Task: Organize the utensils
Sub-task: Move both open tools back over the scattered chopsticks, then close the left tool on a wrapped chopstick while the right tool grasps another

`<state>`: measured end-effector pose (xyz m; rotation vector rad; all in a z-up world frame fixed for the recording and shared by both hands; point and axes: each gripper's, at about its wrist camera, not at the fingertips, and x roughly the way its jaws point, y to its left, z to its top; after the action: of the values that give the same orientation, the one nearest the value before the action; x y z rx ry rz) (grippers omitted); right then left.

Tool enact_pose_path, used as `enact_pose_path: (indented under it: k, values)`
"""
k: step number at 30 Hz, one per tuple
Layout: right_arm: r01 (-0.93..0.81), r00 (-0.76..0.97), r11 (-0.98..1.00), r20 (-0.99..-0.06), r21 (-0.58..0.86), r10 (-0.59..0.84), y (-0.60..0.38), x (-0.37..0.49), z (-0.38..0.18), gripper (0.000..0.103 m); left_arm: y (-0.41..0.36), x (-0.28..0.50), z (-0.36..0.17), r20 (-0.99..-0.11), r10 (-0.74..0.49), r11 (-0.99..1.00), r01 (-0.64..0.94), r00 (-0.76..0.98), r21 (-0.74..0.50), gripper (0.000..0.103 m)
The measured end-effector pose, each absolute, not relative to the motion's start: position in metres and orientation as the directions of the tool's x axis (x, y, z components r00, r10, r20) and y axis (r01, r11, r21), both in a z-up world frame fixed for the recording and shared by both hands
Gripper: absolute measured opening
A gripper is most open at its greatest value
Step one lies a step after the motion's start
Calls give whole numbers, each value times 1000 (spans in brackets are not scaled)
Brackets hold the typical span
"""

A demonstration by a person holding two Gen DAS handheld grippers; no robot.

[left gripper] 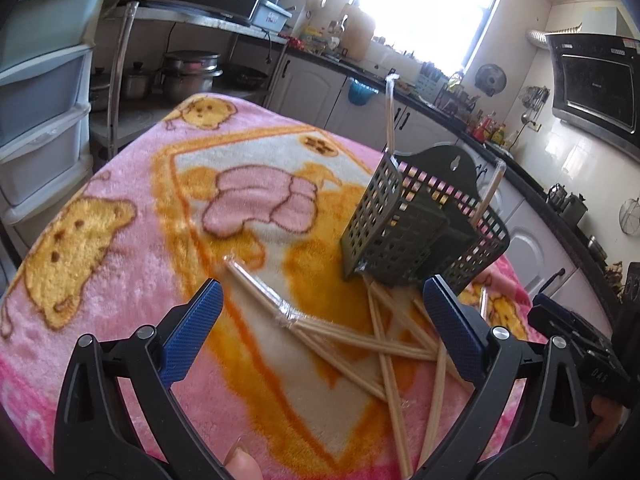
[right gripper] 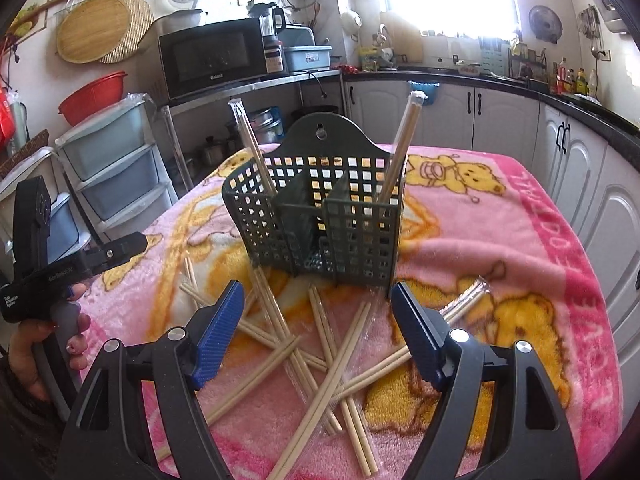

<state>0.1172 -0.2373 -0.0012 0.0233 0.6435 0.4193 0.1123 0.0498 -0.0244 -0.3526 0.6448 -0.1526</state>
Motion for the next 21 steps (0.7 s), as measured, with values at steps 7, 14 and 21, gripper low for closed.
enact_pose_path:
  k: [7,14,21]
  values:
    - [-359,705,922,-605,145,370,-237,120,-11,73,50,116,-46,-597,-293,912,30,746,-410,92]
    - [-334,683,931,-643,148,347,-241,131,-26,72,54,125,-69,-615,-370,862,10,697,-507,78]
    - [-300,640,940,-697,162,324,-245,148,-45,60,58,132,-78,-605,-417,817,-11,678,-577,58]
